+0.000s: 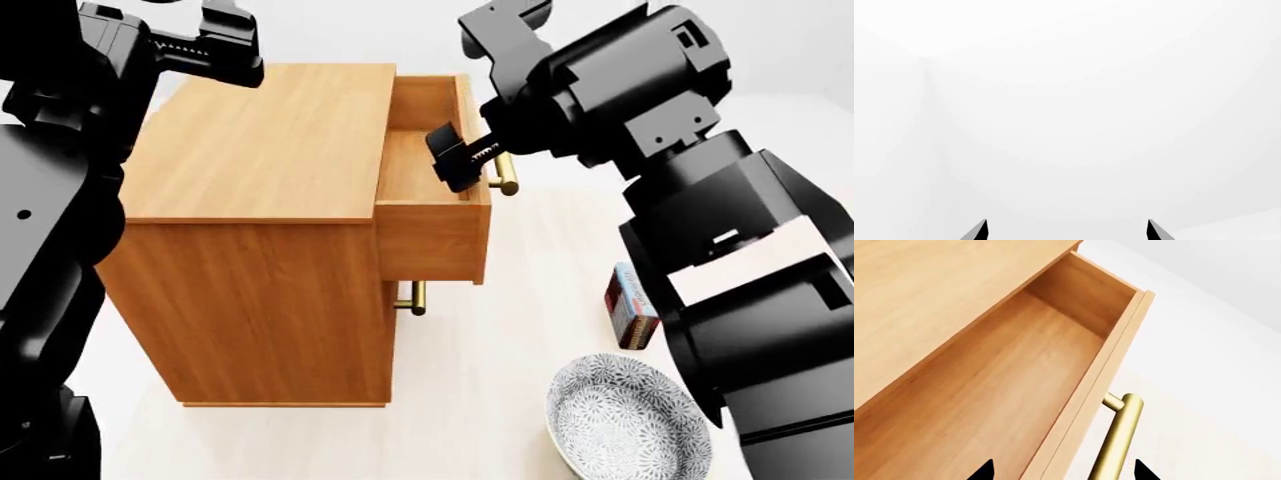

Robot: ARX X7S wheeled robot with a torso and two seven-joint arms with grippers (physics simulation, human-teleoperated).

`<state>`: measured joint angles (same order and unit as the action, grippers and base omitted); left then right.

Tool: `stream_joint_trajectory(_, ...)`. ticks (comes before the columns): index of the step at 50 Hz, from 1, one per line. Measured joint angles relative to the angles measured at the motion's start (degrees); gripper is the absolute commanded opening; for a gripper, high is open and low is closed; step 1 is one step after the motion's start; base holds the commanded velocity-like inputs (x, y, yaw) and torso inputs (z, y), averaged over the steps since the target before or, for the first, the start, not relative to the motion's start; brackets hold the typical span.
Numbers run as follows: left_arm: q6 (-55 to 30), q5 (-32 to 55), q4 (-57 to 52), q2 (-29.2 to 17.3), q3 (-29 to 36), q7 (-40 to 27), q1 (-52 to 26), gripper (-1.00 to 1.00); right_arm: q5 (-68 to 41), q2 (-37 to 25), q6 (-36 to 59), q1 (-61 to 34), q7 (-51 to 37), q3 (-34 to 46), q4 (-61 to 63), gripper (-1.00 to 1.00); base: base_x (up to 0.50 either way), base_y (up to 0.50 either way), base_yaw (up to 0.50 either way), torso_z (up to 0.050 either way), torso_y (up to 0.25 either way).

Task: Put the chocolate pudding in the top drawer of the cabinet and close it.

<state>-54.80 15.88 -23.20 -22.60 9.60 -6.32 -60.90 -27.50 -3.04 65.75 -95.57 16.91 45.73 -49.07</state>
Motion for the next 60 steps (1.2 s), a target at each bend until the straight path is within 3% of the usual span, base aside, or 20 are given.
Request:
stream_joint_trajectory(29, -0.1, 0.4, 0.0, -0.1, 0.1, -0.4, -0.1, 1.0, -1.6, -2.3, 1.1, 0.8, -1.5, -0.8, 2.4, 1.0, 0.0, 0.0, 0.0, 0.0, 0.0)
stream_joint_trajectory(60, 0.1, 0.8, 0.1, -0.4, 0.3, -0.6, -0.1, 1.0, -2.4, -10.7, 7.6, 2.5, -6.3, -3.3, 10.1, 1.0, 0.0, 0.0, 0.0, 0.0, 0.0)
